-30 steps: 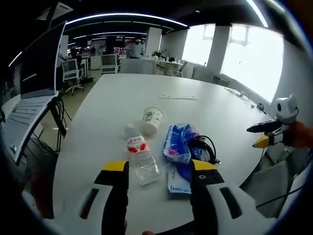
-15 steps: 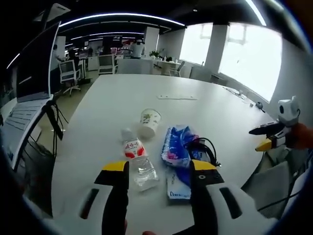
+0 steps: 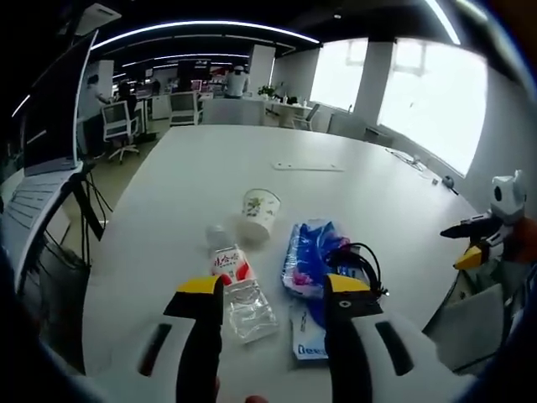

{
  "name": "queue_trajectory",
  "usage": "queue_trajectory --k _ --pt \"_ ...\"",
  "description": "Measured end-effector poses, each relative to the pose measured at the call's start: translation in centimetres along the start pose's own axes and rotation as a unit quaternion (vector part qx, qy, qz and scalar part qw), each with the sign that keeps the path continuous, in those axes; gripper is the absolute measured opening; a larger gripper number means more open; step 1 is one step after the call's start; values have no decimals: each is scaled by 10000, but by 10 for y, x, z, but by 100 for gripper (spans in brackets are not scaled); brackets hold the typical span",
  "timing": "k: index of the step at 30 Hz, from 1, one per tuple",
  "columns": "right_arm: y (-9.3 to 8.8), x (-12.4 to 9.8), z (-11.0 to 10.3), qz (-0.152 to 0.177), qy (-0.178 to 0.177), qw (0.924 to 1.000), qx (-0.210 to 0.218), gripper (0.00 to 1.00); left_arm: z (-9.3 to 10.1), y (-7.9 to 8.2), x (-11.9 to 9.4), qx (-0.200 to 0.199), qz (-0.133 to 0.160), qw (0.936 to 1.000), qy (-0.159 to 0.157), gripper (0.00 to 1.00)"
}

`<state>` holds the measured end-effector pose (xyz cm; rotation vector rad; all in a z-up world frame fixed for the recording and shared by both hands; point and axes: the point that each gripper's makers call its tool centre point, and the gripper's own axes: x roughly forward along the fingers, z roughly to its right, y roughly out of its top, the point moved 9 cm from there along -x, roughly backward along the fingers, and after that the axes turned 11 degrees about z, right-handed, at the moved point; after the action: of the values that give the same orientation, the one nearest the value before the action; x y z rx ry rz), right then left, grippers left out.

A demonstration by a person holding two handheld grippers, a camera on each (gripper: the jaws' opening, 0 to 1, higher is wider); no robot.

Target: Arrange the tabletop items into an orderly group along one side of the table until the central work area is clear of visible clutter.

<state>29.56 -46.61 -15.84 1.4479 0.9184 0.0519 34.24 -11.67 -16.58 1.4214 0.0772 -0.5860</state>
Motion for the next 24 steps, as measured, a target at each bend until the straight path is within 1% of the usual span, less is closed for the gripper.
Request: queue_trajectory --k 7,16,19,24 --pt "-4 -2 1 -47 -42 10000 26 63 -9 -1 12 -41 -75 9999 102 46" --pt "-8 -1 0 -81 -54 9999 84 63 -16 -10 26 -39 -354 9991 245 44" --pt "-8 -1 0 -96 -60 9999 79 63 -17 -12 32 -139 -415 9987 278 44" --pt "-8 1 2 -99 -83 9999 103 63 -23 -15 43 -177 -543 9976 378 44"
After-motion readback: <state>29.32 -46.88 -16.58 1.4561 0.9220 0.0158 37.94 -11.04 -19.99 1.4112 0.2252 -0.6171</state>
